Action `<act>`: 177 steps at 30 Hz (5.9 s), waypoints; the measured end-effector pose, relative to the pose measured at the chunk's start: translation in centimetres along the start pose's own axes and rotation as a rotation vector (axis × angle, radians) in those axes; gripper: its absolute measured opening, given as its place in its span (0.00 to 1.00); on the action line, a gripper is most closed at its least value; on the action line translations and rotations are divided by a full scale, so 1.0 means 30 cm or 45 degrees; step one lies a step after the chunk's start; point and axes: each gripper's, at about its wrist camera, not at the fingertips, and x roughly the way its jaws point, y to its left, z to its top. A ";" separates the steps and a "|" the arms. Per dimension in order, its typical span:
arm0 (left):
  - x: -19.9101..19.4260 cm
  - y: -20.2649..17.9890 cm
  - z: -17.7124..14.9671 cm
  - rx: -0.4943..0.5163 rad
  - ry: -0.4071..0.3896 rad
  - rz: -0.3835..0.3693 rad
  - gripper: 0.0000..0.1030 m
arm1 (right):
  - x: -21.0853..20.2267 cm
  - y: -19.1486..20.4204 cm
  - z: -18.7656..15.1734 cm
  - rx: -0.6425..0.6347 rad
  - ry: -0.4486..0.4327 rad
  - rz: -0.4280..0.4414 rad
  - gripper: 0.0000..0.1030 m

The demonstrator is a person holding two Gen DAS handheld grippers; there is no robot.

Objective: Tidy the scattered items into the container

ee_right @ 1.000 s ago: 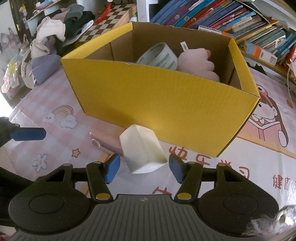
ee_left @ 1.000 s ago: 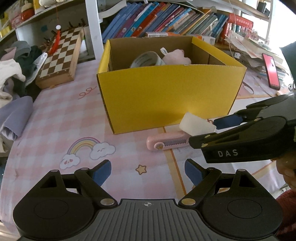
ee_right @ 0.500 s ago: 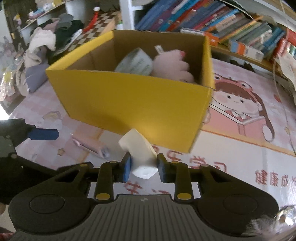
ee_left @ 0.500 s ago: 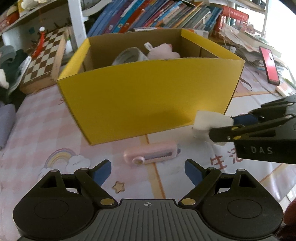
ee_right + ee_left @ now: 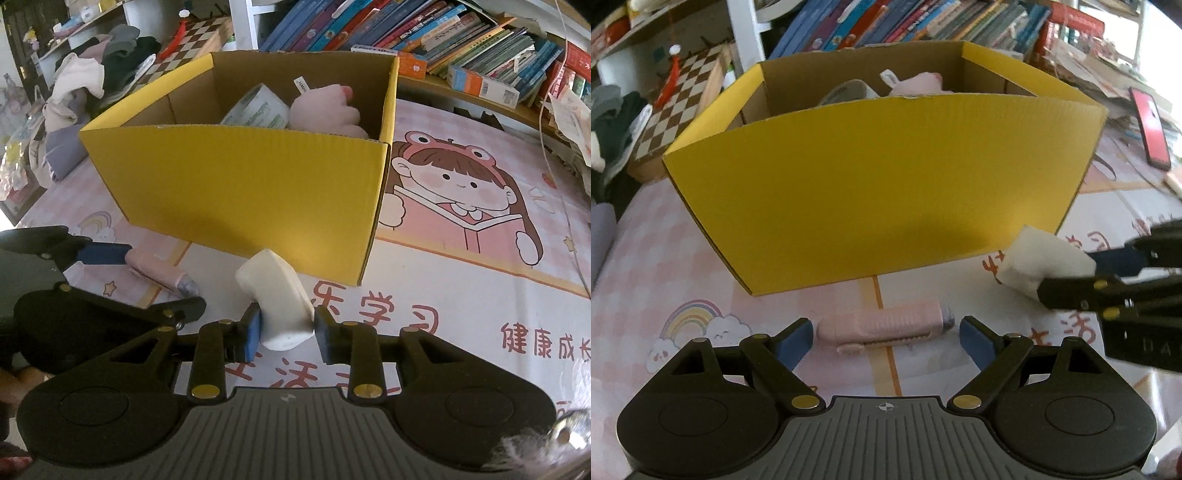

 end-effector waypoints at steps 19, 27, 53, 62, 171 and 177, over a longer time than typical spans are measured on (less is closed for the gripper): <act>-0.016 0.043 -0.015 -0.111 -0.022 -0.017 0.76 | -0.002 0.006 0.001 0.001 -0.001 -0.004 0.28; -0.099 0.092 -0.027 -0.139 -0.100 -0.030 0.76 | -0.017 0.050 0.003 0.007 -0.006 0.032 0.26; -0.411 0.128 0.062 0.029 -0.566 -0.028 0.76 | -0.289 0.188 0.106 -0.089 -0.393 -0.006 0.25; -0.394 0.139 0.184 0.061 -0.624 -0.035 0.76 | -0.298 0.141 0.232 -0.105 -0.473 -0.018 0.25; -0.585 0.107 -0.406 -0.096 -0.243 0.097 1.00 | -0.412 0.360 -0.415 0.151 -0.229 -0.284 0.98; -0.566 0.118 -0.405 -0.137 -0.212 0.083 1.00 | -0.411 0.357 -0.411 0.141 -0.216 -0.290 0.98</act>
